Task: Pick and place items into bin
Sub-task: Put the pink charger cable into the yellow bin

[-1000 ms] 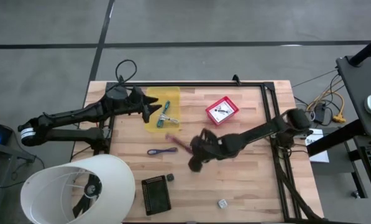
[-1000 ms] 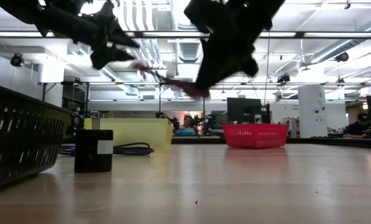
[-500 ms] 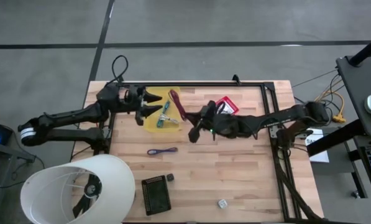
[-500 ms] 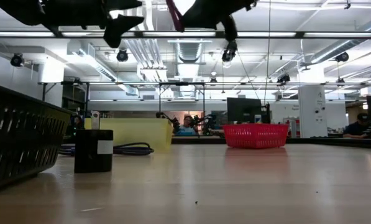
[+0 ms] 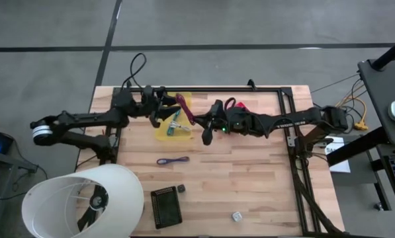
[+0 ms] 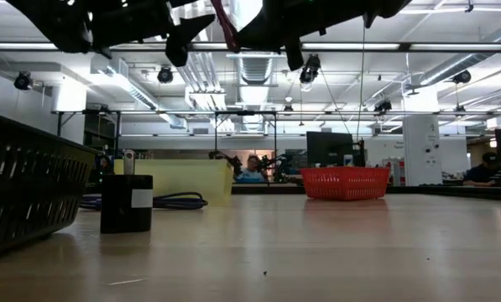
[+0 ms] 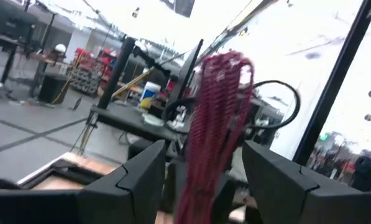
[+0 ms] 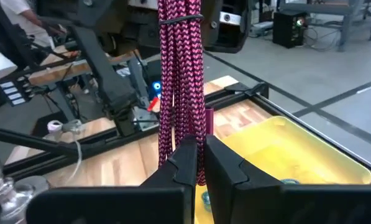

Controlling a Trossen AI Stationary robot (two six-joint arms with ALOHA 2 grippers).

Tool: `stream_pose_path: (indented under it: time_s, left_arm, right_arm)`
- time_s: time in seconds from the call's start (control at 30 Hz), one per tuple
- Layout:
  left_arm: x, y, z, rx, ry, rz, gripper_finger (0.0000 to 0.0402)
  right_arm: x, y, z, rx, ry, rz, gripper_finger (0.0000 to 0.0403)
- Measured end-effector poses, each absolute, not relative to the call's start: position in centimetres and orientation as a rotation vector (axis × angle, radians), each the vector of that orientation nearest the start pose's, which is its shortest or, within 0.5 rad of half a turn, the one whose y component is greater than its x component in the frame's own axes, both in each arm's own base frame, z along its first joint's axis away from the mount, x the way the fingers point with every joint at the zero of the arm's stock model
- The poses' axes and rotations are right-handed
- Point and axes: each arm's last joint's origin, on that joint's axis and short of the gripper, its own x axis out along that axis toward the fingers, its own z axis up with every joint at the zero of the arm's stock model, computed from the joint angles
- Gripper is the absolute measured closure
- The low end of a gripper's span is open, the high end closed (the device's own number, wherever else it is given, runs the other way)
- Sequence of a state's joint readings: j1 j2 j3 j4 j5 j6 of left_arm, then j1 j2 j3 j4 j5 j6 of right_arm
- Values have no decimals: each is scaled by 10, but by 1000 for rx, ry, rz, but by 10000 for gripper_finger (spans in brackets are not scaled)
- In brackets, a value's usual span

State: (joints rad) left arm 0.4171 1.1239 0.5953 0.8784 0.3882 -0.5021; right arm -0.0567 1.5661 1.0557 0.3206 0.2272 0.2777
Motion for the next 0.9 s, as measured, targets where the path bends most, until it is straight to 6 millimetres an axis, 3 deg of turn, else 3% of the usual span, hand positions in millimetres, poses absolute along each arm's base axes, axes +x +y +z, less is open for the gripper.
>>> stream_pose_path:
  time_s: [0.4,0.8,0.9]
  left_arm:
    - [240,95,289,-366,-358,-52,230]
    - [245,100,286,-378,-360,7,381]
    - [244,102,286,-381,-365,32,388]
  right_arm:
    - [353,-36,277,257,184,-336,394]
    - [353,-36,278,260,182,-339,392]
    - [353,-36,277,268,185,-341,382]
